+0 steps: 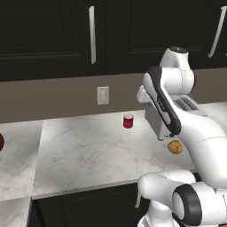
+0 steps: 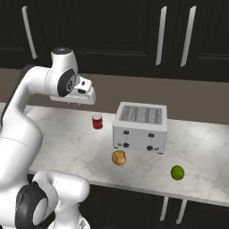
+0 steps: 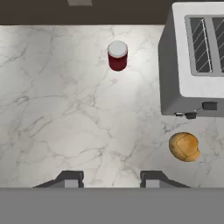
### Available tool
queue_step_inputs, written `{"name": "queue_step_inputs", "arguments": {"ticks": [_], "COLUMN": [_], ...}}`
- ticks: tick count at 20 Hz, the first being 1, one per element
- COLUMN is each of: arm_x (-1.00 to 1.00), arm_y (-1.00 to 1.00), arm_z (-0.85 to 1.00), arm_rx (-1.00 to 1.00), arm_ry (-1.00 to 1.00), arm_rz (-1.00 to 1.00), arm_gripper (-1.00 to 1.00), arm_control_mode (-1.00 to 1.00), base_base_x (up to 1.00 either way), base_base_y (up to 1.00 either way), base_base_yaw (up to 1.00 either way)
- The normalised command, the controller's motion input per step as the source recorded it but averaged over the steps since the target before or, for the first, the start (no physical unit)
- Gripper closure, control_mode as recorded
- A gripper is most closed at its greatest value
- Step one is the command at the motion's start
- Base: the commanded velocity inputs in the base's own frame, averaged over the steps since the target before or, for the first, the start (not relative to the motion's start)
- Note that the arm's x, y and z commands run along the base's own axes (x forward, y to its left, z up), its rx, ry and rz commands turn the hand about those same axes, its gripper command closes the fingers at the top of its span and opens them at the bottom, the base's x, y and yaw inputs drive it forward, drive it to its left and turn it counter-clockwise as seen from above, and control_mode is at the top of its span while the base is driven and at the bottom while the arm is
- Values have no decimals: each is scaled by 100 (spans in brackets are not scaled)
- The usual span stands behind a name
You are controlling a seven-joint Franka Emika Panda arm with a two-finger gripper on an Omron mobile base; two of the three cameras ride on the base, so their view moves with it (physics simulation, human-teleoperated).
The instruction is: Place the potato and lime inside the fridge drawer. Close the drawer after placing the vegetables.
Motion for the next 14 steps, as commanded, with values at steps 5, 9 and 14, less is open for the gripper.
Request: {"name": "queue_step_inputs", "arguments": {"ticks": [5,9,14], "arm_x": [-21,-38,-8], "arm_y": [-14,-61,-52], "arm_z": [-35,-77,-73], "arm_rx": [0,0,0], "arm_ry": [-3,0,5], "arm_rz": [-1,-7,-7], "arm_gripper": [-100,-100,-100], "arm_control_mode": [-100,-100,-100], "base_base_x": [0,0,0], "base_base_y": [0,0,0], "base_base_yaw": [0,0,0]}}
